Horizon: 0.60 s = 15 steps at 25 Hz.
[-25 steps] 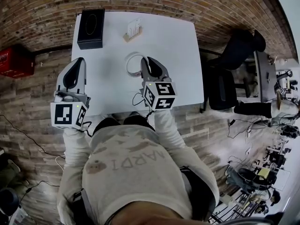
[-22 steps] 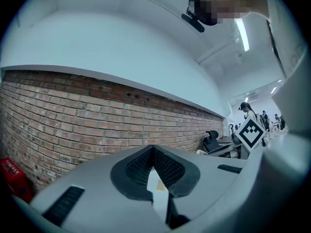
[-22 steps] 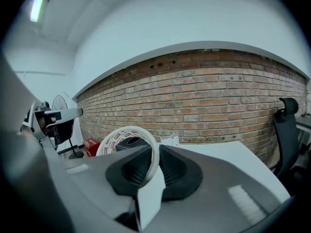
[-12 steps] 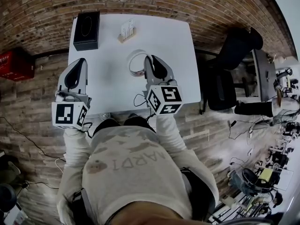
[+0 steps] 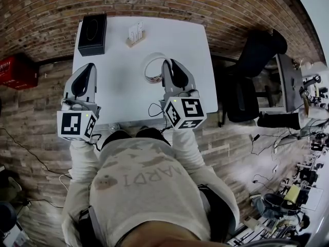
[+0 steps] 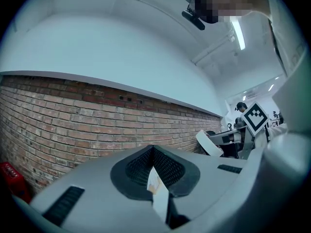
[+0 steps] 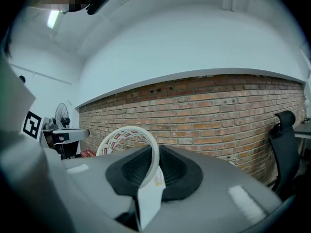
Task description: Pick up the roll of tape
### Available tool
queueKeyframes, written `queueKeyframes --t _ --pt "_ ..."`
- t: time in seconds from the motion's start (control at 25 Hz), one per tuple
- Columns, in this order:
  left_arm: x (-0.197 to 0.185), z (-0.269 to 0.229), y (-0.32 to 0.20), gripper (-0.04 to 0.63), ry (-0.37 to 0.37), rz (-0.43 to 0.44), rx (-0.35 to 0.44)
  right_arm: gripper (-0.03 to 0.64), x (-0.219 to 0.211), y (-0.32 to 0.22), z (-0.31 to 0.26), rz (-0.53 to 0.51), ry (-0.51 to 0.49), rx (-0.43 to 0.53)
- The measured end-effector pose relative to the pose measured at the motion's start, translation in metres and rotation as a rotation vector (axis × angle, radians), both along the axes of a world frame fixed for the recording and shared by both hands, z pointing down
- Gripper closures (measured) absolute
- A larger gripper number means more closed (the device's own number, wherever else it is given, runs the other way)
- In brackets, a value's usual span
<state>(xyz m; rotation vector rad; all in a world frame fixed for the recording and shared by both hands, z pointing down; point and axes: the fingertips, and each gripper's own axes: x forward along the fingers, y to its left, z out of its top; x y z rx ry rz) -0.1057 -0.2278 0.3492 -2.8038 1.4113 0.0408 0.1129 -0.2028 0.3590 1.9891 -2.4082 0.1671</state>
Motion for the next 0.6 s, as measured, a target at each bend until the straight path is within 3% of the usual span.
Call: queueKeyframes --t 0.6 --pt "0.021 -0.01 0.018 0.589 -0.009 -0.017 0.016 0.557 0.022 0.024 -0.031 -0.013 0.038 0.095"
